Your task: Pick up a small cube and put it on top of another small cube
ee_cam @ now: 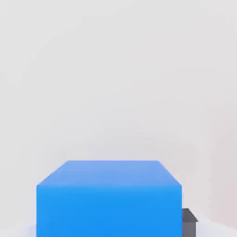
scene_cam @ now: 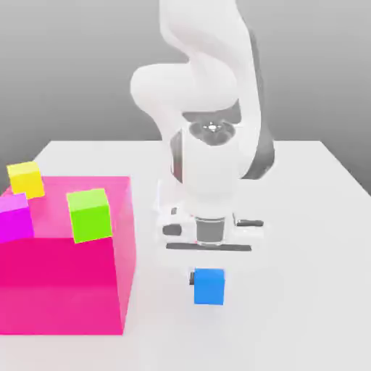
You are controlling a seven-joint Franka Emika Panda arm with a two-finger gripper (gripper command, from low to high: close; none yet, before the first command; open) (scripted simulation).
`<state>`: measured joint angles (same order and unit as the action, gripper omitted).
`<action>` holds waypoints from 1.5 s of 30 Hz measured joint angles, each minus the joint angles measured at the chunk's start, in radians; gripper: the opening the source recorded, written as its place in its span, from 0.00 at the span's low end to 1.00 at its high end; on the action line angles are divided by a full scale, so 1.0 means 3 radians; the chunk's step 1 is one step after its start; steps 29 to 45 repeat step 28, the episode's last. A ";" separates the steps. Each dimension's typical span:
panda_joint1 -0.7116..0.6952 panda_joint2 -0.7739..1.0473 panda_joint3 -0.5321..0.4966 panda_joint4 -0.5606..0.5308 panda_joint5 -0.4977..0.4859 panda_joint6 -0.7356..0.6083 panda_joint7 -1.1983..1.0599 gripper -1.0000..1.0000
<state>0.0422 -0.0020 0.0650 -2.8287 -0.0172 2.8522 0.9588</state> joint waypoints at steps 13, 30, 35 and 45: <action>-0.0811 -0.0837 -0.0365 0.1247 -0.0221 -0.1669 0.1103 0.00; -0.1375 -0.0529 -0.0858 0.1695 -0.0047 -0.2295 0.1546 1.00; -0.1375 -0.0529 -0.0858 0.1695 -0.0047 -0.2295 0.1546 1.00; -0.1375 -0.0529 -0.0858 0.1695 -0.0047 -0.2295 0.1546 1.00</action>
